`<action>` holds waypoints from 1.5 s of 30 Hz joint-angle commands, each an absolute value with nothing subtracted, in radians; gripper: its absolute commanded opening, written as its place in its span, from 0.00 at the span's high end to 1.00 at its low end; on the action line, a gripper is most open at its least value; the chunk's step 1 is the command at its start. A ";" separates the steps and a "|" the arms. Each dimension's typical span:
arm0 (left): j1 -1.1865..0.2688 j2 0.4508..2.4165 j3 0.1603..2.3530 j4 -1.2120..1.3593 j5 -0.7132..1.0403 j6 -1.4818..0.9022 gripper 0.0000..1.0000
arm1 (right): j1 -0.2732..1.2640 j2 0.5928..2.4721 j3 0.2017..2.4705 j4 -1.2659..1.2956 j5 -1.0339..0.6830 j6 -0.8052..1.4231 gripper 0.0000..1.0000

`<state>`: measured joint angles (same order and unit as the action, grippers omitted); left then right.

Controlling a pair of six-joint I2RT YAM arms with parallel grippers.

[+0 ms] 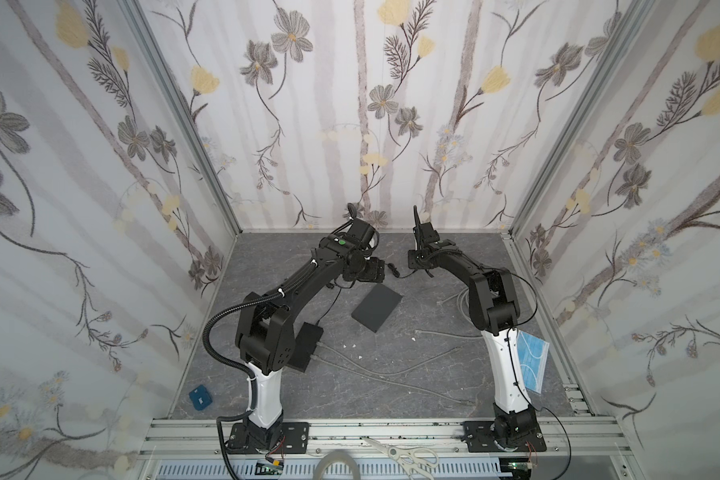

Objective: Insert the plug into the switch port
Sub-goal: 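Move the right gripper over the black power cord's barrel plug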

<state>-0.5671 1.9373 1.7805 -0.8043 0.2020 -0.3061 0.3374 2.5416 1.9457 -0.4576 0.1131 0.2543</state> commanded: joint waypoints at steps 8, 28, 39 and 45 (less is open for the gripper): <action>-0.567 1.940 1.789 -0.812 0.193 -0.296 0.20 | 0.364 2.355 1.705 -0.326 -0.004 0.307 0.55; -0.567 1.951 1.792 -0.815 0.190 -0.294 0.20 | 0.288 2.501 1.890 -0.345 0.056 0.325 0.93; -0.567 1.950 1.795 -0.820 0.192 -0.293 0.20 | 0.291 2.577 2.005 -0.448 0.009 0.301 0.88; -0.568 1.951 1.795 -0.820 0.194 -0.295 0.20 | 0.298 2.575 2.003 -0.493 -0.031 0.278 0.87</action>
<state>-0.5671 1.9503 1.7874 -0.8082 0.1921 -0.2947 0.2958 2.5713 1.9949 -0.4694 -0.0013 0.2935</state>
